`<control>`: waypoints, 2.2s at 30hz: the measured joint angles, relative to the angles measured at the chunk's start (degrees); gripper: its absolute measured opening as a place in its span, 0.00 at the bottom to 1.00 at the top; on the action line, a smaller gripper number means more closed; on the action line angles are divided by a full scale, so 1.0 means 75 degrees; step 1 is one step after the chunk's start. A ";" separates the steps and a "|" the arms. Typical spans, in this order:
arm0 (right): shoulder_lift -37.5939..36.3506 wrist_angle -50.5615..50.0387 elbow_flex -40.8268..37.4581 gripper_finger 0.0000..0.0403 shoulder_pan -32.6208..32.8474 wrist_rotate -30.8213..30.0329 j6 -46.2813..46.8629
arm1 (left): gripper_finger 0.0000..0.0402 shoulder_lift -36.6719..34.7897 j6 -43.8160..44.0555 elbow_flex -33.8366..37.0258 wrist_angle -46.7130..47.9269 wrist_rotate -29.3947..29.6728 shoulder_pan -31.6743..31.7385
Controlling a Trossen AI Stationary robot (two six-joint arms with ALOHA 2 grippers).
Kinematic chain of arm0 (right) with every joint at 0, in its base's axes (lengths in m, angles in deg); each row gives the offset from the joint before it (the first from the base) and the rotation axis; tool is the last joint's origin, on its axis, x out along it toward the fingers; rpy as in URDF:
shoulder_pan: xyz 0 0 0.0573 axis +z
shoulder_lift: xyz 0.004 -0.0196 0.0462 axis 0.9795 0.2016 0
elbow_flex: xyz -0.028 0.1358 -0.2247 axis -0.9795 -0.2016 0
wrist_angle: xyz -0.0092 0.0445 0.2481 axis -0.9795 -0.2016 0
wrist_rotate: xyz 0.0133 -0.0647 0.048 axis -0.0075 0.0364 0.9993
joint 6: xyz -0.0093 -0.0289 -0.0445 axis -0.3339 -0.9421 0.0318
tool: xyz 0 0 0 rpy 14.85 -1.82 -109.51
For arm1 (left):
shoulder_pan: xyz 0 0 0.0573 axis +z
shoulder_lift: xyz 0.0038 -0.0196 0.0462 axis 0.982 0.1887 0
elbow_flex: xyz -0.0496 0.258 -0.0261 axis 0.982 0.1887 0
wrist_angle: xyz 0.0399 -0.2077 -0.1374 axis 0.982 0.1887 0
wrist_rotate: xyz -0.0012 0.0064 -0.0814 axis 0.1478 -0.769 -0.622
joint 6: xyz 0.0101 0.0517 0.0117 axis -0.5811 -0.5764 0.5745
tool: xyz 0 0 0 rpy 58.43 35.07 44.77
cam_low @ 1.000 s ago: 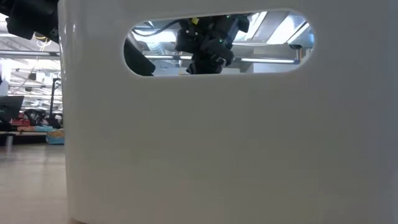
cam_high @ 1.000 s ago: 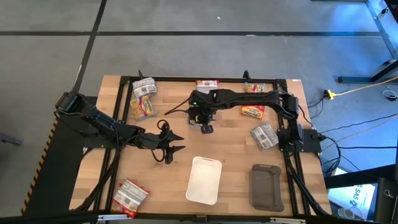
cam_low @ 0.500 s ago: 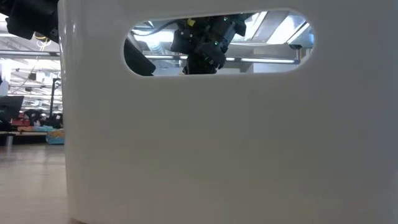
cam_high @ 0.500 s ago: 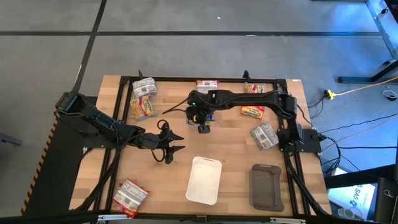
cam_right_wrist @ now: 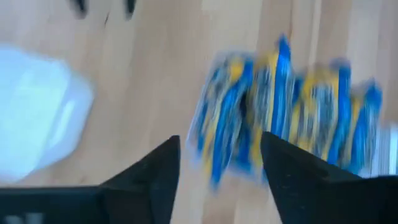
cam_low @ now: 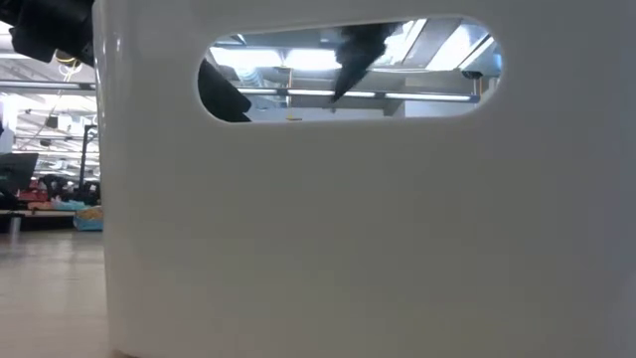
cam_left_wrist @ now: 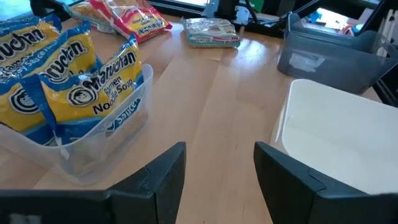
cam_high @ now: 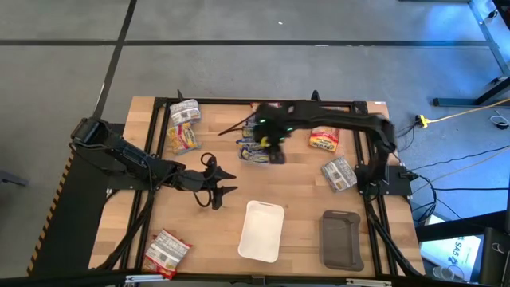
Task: Sort Maruchan noodles
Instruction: Put the blue noodle pack into the transparent bin, then move the red noodle pack to the center of the table
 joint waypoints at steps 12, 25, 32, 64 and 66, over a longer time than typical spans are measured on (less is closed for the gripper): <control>-0.4015 0.0346 -0.4052 0.54 0.0542 -0.1714 0.2825 | 0.46 0.0476 0.0650 -0.0015 -0.0609 -0.0110 0.0041; -0.5410 0.1803 -0.7659 0.47 -0.0296 -0.3278 0.4960 | 0.46 0.2189 0.2773 -0.0120 -0.0615 -0.0200 -0.0125; -0.4463 0.2330 -0.7669 0.41 -0.2486 -0.3408 0.3896 | 0.46 0.2692 0.3058 -0.0372 -0.0632 -0.0312 -0.0183; -0.2802 0.2968 -0.7681 0.19 -0.0329 -0.1753 0.4254 | 0.46 0.2743 0.3006 -0.0414 -0.0642 -0.0257 -0.0315; -0.2805 0.3166 -0.7675 0.19 -0.0123 -0.1761 0.4256 | 0.46 0.2742 0.3000 -0.0414 -0.0642 -0.0217 -0.0315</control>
